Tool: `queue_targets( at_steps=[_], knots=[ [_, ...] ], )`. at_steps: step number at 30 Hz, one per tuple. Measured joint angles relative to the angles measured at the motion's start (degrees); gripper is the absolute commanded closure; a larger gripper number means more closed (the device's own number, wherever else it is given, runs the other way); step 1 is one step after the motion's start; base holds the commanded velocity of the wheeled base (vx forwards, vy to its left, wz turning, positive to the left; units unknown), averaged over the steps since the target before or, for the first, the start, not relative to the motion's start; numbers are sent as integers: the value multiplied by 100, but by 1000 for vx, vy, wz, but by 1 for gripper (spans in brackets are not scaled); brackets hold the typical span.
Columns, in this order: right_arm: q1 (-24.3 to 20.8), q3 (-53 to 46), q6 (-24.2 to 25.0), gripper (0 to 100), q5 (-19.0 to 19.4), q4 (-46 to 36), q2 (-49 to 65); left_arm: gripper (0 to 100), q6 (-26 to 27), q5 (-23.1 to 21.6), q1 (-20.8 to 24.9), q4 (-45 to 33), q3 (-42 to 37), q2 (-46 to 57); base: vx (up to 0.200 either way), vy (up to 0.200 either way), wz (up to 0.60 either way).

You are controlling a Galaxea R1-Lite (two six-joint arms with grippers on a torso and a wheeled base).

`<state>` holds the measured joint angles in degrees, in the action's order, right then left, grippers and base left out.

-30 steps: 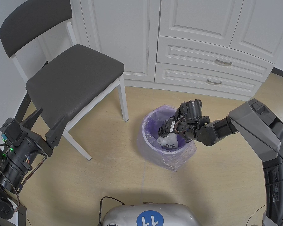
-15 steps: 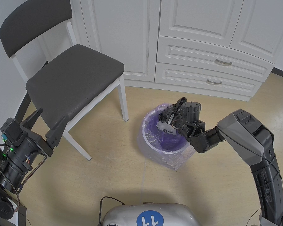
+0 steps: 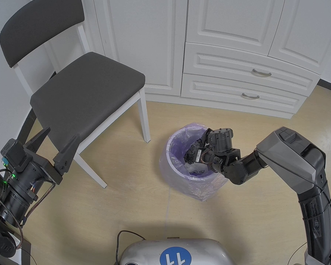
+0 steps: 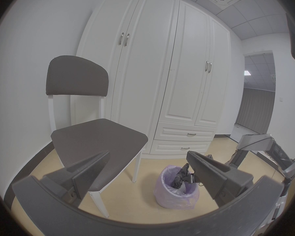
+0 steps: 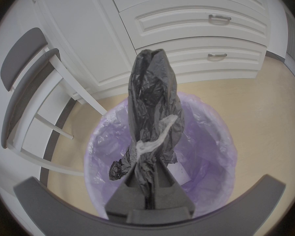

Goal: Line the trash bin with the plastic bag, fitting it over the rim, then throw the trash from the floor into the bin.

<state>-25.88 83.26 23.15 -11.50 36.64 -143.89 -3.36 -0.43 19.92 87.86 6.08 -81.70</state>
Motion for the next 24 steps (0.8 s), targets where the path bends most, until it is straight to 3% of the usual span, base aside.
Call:
queue_targets(
  at_steps=[12,24],
  knots=[
    [-46,240,-224,100,-657,-57,-11,0,0,-1,11,2,17,-10,0,0,0],
    [-22,434,-433,100,-711,-339,-234,0,2,-4,30,9,9,11,0,0,0]
  ],
)
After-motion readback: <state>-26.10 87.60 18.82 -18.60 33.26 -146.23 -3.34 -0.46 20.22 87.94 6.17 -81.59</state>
